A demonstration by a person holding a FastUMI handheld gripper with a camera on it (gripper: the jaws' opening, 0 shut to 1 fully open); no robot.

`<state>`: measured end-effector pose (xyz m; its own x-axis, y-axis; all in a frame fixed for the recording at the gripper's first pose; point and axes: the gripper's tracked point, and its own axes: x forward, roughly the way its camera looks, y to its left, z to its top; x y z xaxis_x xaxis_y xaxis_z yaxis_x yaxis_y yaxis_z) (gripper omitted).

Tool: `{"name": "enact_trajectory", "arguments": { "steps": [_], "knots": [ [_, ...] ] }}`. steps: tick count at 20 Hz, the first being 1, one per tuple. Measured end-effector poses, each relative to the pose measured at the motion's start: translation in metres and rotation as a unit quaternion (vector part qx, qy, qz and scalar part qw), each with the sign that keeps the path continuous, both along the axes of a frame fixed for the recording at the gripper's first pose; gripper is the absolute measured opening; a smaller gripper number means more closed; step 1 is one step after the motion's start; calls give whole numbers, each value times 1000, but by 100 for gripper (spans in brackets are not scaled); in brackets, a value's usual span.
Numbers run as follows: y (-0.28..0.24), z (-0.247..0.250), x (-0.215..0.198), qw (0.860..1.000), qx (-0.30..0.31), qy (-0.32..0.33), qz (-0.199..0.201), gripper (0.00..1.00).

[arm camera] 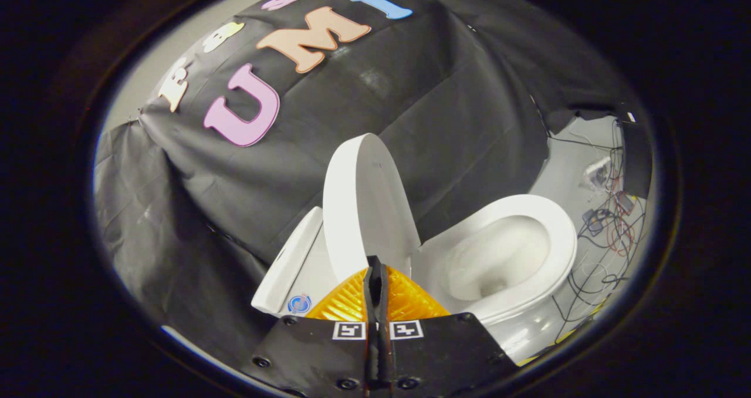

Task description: Open the toilet lid.

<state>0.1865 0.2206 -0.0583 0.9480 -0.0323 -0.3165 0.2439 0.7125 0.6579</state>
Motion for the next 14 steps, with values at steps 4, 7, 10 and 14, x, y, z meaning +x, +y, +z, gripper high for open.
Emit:
{"name": "enact_trajectory", "arguments": {
  "steps": [4, 7, 10, 14],
  "knots": [
    [14, 7, 8, 1000, -25, 6, 10, 1],
    [25, 13, 13, 999, -34, 7, 18, 1],
    [36, 16, 19, 998, -50, 10, 28, 1],
    [50, 21, 26, 998, -49, 11, 32, 1]
  ]
}}
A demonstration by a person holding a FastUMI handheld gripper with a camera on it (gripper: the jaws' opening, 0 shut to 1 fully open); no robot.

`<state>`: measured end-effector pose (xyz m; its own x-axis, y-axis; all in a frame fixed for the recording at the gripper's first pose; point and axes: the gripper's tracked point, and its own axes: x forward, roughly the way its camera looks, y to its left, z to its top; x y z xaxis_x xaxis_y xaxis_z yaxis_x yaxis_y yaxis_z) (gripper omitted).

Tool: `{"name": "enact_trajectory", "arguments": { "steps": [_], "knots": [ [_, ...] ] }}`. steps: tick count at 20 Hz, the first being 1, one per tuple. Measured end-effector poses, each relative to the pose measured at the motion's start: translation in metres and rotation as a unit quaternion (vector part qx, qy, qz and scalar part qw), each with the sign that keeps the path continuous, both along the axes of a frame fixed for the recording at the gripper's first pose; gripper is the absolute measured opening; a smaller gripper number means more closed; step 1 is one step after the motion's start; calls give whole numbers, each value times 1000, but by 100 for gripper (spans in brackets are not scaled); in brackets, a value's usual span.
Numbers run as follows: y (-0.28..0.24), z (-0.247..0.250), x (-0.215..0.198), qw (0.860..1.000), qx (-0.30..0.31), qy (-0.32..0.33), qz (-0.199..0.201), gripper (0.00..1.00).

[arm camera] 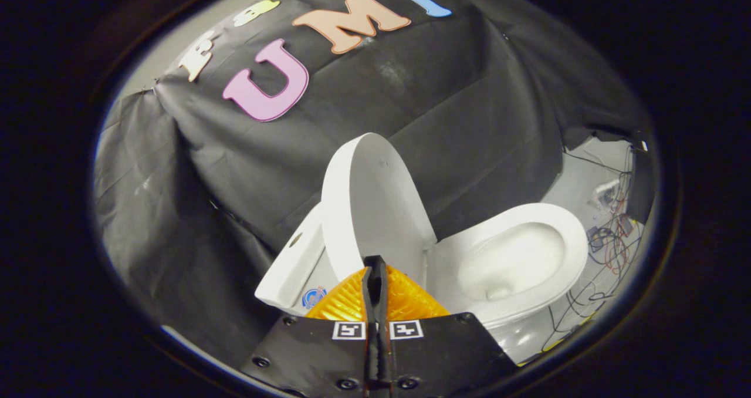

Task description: Open the toilet lid.

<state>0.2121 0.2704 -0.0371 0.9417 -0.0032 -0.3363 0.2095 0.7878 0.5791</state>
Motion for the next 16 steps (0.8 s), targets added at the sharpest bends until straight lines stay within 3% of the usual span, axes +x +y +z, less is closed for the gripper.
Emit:
{"name": "enact_trajectory", "arguments": {
  "steps": [16],
  "knots": [
    [64, 9, 27, 997, -58, 16, 46, 1]
  ]
}}
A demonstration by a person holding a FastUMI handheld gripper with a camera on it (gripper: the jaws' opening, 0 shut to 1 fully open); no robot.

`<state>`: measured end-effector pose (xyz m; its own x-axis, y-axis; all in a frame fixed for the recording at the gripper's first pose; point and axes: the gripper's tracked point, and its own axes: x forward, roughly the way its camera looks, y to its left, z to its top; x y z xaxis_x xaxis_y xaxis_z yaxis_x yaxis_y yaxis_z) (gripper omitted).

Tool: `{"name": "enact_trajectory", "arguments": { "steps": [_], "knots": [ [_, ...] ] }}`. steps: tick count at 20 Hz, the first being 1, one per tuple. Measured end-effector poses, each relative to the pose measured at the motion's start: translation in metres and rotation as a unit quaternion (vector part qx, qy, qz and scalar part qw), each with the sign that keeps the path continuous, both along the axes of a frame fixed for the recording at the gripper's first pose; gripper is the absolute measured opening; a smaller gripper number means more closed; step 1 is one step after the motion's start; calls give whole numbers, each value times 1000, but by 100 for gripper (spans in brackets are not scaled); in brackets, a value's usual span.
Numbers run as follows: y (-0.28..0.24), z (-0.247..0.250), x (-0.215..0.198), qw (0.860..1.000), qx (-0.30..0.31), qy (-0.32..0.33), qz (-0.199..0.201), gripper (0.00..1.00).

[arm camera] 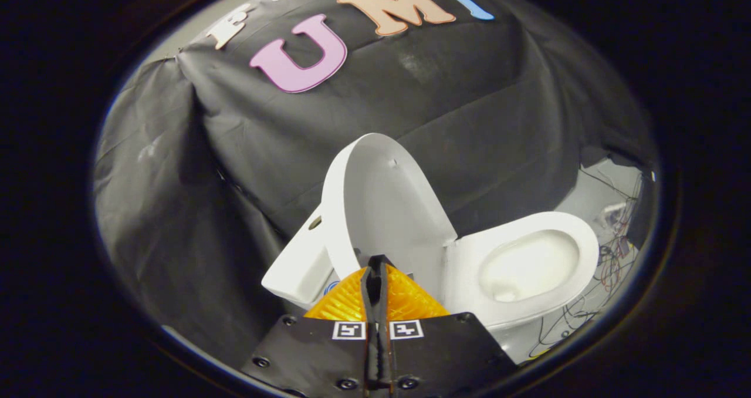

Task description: Open the toilet lid.

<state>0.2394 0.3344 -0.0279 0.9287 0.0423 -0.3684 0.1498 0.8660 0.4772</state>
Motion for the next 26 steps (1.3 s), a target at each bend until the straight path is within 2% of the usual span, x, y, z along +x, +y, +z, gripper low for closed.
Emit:
{"name": "enact_trajectory", "arguments": {
  "steps": [9, 18, 21, 22, 26],
  "knots": [
    [26, -1, 10, 999, -33, 14, 0, 1],
    [47, -1, 22, 993, -114, 20, -8, 3],
    [54, 2, 24, 992, -126, 10, -19, 8],
    [62, 3, 26, 992, -125, 6, -6, 8],
    [73, -1, 25, 986, -166, -13, 2, 60]
  ]
}}
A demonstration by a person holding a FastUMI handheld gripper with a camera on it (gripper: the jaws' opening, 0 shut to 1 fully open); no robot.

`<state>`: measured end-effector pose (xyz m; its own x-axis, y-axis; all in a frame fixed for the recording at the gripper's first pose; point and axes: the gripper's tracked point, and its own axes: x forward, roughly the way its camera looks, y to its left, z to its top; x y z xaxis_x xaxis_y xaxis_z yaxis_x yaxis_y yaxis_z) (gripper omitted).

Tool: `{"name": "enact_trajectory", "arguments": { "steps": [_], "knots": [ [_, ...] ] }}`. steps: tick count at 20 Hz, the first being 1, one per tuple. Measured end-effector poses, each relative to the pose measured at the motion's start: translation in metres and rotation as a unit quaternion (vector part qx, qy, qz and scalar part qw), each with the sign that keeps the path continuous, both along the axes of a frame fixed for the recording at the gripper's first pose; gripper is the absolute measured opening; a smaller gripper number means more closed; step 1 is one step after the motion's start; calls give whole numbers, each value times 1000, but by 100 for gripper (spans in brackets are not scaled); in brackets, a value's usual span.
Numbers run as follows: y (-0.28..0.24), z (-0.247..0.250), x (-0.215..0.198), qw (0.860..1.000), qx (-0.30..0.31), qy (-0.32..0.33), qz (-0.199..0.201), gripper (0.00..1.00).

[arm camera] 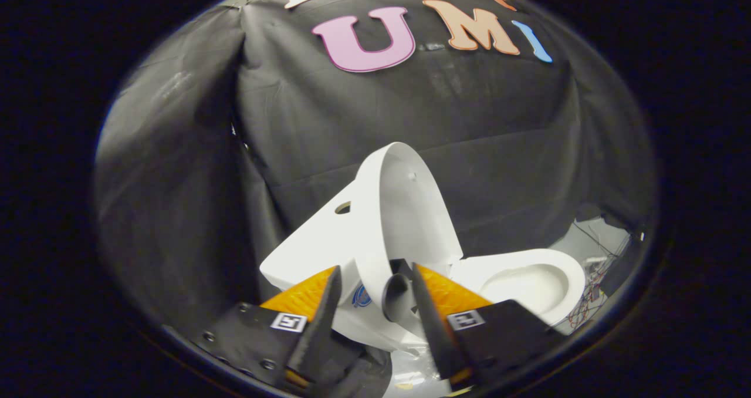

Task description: Open the toilet lid.

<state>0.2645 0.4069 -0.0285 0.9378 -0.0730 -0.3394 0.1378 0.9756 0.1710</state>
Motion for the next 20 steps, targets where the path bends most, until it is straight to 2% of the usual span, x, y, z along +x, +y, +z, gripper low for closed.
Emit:
{"name": "enact_trajectory", "arguments": {
  "steps": [3, 5, 8, 16, 20],
  "knots": [
    [10, -7, -8, 999, -33, 3, 29, 99],
    [14, -10, -13, 997, -51, 7, 49, 99],
    [8, -6, -25, 997, -58, 1, 57, 99],
    [-52, 36, -66, 998, -5, -65, 11, 99],
    [-78, 57, -84, 996, -7, -87, 15, 99]
  ]
}}
